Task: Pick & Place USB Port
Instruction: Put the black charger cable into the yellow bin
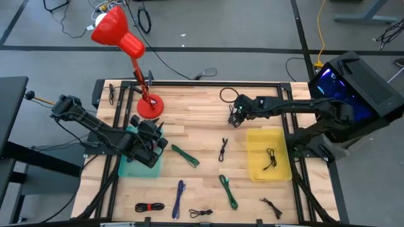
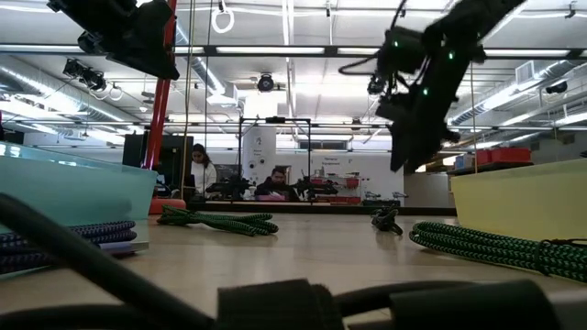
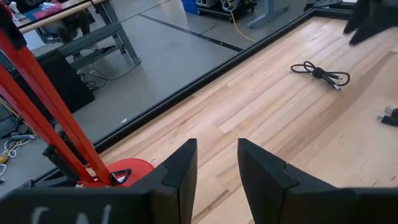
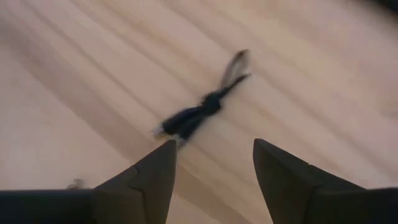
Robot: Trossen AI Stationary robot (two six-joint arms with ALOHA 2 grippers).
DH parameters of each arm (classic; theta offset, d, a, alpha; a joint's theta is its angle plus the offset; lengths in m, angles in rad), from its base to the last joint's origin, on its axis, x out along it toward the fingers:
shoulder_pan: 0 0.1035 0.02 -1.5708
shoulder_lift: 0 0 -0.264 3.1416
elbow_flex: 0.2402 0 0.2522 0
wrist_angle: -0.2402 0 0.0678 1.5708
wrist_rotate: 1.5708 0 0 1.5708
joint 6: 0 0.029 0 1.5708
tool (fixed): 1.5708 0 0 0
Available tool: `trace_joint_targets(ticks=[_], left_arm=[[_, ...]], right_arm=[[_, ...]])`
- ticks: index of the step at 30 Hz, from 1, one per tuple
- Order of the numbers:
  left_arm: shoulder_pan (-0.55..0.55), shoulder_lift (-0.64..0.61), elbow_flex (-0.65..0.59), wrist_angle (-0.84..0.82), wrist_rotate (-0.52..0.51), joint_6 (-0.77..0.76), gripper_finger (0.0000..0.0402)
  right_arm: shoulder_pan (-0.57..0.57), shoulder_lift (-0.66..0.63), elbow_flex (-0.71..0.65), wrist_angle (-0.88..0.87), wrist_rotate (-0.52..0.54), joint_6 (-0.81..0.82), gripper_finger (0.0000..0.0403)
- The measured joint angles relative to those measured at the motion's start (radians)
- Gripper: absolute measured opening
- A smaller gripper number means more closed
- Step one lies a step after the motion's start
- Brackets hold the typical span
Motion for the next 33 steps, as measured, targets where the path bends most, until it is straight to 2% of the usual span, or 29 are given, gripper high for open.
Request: trace_joint_targets(ticks=[3, 9, 14, 17, 33], left_arm=[[0.0, 0.0, 0.0, 0.0, 0.0, 0.0, 0.0122], [0.0, 0.0, 0.0, 0.0, 0.0, 0.0, 0.0122], [0.0, 0.0, 0.0, 0.0, -0.001, 0.0, 0.0122], [0.0, 0.0, 0.0, 0.0, -0.001, 0.0, 0.0122], [0.0, 0.0, 0.0, 0.0, -0.001, 0.0, 0.0122]], right_arm=[[-0.047, 0.0, -0.06, 0.119, -0.068, -0.002, 0.0226], [-0.086, 0.0, -0.111, 0.159, -0.064, 0.001, 0.0237], [-0.086, 0.0, -0.172, 0.333, -0.074, 0.017, 0.0238], [-0.086, 0.009, -0.191, 0.362, -0.073, 0.027, 0.0238], [-0.086, 0.203, -0.195, 0.508, -0.064, 0.063, 0.0238]])
